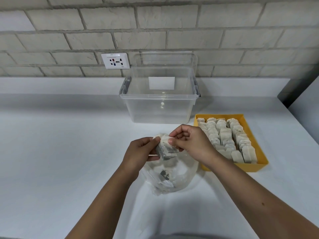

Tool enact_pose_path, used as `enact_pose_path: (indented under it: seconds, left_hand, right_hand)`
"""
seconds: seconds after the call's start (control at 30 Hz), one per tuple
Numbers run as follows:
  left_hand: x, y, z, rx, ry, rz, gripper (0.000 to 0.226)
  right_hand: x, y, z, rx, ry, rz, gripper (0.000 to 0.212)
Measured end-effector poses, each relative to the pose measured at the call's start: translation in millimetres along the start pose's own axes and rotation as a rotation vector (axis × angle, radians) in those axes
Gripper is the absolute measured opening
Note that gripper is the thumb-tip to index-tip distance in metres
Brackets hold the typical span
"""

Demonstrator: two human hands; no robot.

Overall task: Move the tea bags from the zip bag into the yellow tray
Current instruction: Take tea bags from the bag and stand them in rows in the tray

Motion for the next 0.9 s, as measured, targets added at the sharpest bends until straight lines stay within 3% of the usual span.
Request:
enact_pose_path:
  seconds: [0.2, 0.33, 0.47, 0.57, 0.73, 0.9]
  left_hand:
    - [-5, -8, -7, 0.023, 0.024, -0.037, 0.02]
    - [-2, -8, 8, 0.147, -0.083, -0.123, 0.007]
    - [2, -13, 23, 0.36, -0.16, -0.208, 0.005]
    - [5, -14, 25, 0.441, -0.164, -0.226, 0.007]
    - [6, -9, 28, 0.478, -0.174, -0.227, 0.008]
    - [8, -4, 34, 0.431, -0.191, -0.199, 0.007]
  right_hand:
    - [-2, 0, 1, -0.05, -0.076, 0.053, 0.021]
    - [-4, -14, -5, -0.079, -0.054, -0.008, 0.025]
    - [-15, -45, -29, -0.356, 0.155, -0.13, 0.02]
    - [-25, -60, -50, -0.578, 0.319, -0.137, 0.029]
    - [-29, -70, -56, -0.898, 0.306, -0.117, 0.042]
    - [-31, -70, -60, -0.909, 0.307, -0.113, 0.029]
Point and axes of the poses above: each hand's wrist, its own x-axis towards the middle knuckle, its own z-axis out of the back of the hand, y = z × x, the point moved 10 cm from there along x, towards the middle knuckle, and after that the axes turned 3 degrees about -y, right-handed, at the moved point
